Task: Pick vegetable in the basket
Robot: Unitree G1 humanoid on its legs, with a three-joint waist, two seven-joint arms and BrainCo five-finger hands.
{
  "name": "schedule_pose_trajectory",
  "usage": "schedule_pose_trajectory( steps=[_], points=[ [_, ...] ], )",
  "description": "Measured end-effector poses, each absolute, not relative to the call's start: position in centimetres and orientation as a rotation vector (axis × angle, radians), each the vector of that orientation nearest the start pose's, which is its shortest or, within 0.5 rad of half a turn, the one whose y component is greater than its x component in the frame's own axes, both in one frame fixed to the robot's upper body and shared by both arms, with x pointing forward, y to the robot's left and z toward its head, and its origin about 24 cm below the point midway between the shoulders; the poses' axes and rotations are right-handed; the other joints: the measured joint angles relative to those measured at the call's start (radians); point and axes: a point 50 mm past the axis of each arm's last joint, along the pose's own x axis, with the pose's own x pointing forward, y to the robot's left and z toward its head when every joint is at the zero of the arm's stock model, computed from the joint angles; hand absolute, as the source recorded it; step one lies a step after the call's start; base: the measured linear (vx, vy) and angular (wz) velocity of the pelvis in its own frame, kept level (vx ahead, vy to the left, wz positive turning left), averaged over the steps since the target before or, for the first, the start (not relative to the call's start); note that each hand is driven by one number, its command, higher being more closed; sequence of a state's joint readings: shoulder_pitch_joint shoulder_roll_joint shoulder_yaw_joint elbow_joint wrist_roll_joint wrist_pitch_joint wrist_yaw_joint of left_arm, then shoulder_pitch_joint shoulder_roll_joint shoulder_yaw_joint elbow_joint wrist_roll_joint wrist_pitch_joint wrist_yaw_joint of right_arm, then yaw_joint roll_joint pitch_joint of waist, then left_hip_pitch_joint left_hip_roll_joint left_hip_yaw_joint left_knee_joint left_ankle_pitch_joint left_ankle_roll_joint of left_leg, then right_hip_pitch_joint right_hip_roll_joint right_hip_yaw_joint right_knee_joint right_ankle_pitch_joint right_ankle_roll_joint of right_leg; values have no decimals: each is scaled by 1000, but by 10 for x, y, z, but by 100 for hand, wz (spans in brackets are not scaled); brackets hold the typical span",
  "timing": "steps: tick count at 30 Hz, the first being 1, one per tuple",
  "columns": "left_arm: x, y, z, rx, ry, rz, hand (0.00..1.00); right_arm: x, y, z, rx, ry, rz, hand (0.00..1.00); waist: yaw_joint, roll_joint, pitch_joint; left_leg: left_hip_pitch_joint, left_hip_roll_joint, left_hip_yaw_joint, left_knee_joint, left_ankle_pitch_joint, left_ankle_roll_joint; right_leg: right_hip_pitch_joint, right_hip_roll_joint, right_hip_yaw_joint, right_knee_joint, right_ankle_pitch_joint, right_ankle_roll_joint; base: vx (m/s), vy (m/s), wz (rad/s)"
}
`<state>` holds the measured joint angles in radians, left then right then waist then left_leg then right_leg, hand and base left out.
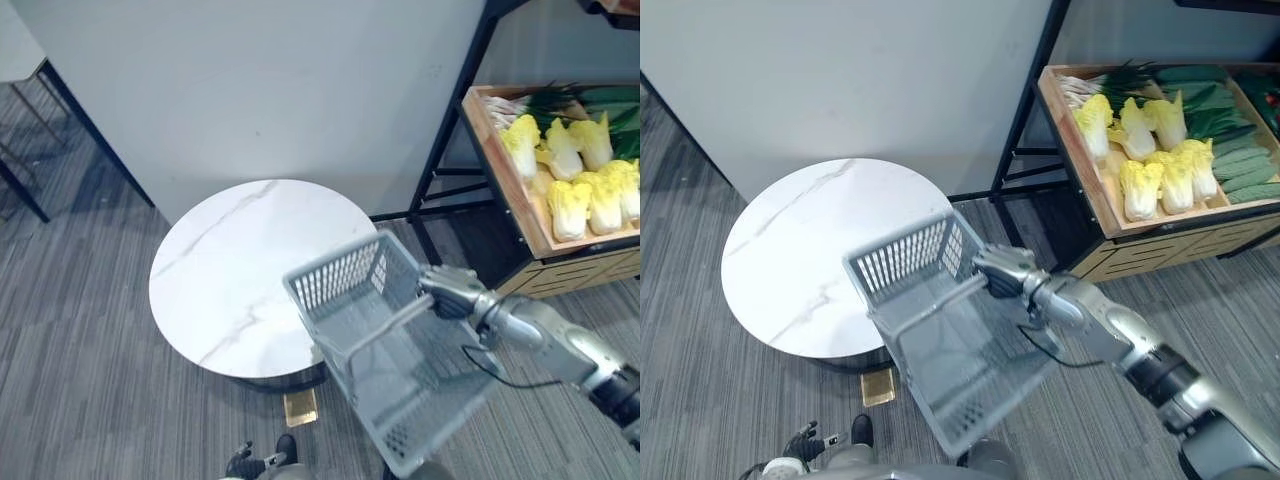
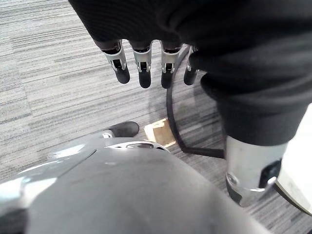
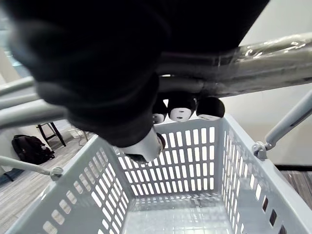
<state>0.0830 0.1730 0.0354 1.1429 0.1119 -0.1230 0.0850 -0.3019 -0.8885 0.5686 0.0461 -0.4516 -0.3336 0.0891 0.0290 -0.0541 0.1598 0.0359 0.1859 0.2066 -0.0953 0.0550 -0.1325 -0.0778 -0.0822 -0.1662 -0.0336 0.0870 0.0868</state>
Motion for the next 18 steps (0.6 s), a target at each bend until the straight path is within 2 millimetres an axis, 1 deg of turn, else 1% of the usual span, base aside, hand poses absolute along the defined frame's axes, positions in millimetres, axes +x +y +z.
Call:
schedule_pose_trajectory(
  steps=[3, 4, 6, 7, 10, 13, 14, 15, 16, 17, 18],
  points=[
    [76, 224, -161, 277, 1120, 111, 0, 251, -187, 66, -1317, -233, 764, 100, -1, 11, -10, 27, -1, 48, 0, -15, -2, -1, 5, 46, -1, 5, 3, 13, 9, -44],
    [74, 223, -162, 275, 1126, 111, 0, 250, -189, 64, -1315, -222, 758, 100, -1, 13, -12, 36, -1, 59, 0, -19, -2, -1, 6, 56, 0, 5, 4, 22, 14, -50],
    [65, 220, -164, 263, 1147, 110, 0, 245, -197, 58, -1324, -185, 739, 100, -9, 29, -30, 61, -3, 98, 0, -32, -2, 2, 10, 93, 1, 6, 6, 34, 18, -46],
    [64, 221, -164, 263, 1151, 111, 0, 245, -200, 57, -1325, -173, 733, 100, -11, 32, -33, 69, -3, 107, 0, -36, -3, 4, 11, 99, 2, 6, 6, 40, 21, -37],
    [61, 221, -165, 254, 1163, 115, 0, 238, -214, 42, -1340, -92, 711, 100, -16, 38, -39, 77, 1, 123, 52, -73, -3, 26, 10, 118, 3, 5, 6, 31, 21, -16],
    [60, 220, -165, 248, 1167, 111, 0, 229, -233, 29, -1343, 1, 647, 100, -28, 40, -41, 77, 2, 119, 99, -104, 0, 33, 3, 120, 32, -4, 7, 8, 28, 0],
    [60, 220, -165, 247, 1167, 109, 0, 226, -240, 26, -1337, 27, 608, 100, -30, 40, -40, 80, 0, 119, 115, -114, 3, 28, -1, 122, 62, -19, 10, 3, 69, -1],
    [58, 221, -165, 248, 1171, 109, 0, 220, -250, 21, -1332, 63, 547, 100, -42, 37, -37, 94, -6, 120, 136, -132, 5, 21, -13, 129, 123, -51, 17, -10, 68, -6],
    [58, 221, -165, 250, 1170, 110, 0, 218, -253, 21, -1335, 72, 524, 100, -48, 25, -31, 97, -11, 127, 144, -139, 8, 11, -17, 140, 149, -58, 23, -32, 104, -30],
    [58, 221, -165, 254, 1169, 110, 0, 218, -257, 21, -1339, 80, 485, 100, -56, 25, -29, 100, -24, 152, 159, -150, 15, -9, -28, 171, 175, -61, 28, -55, 90, -53],
    [57, 221, -165, 262, 1173, 104, 0, 217, -260, 21, -1356, 78, 464, 100, -58, 22, -28, 83, -34, 176, 173, -165, 25, -28, -35, 196, 176, -56, 36, -121, 111, -62]
  ],
)
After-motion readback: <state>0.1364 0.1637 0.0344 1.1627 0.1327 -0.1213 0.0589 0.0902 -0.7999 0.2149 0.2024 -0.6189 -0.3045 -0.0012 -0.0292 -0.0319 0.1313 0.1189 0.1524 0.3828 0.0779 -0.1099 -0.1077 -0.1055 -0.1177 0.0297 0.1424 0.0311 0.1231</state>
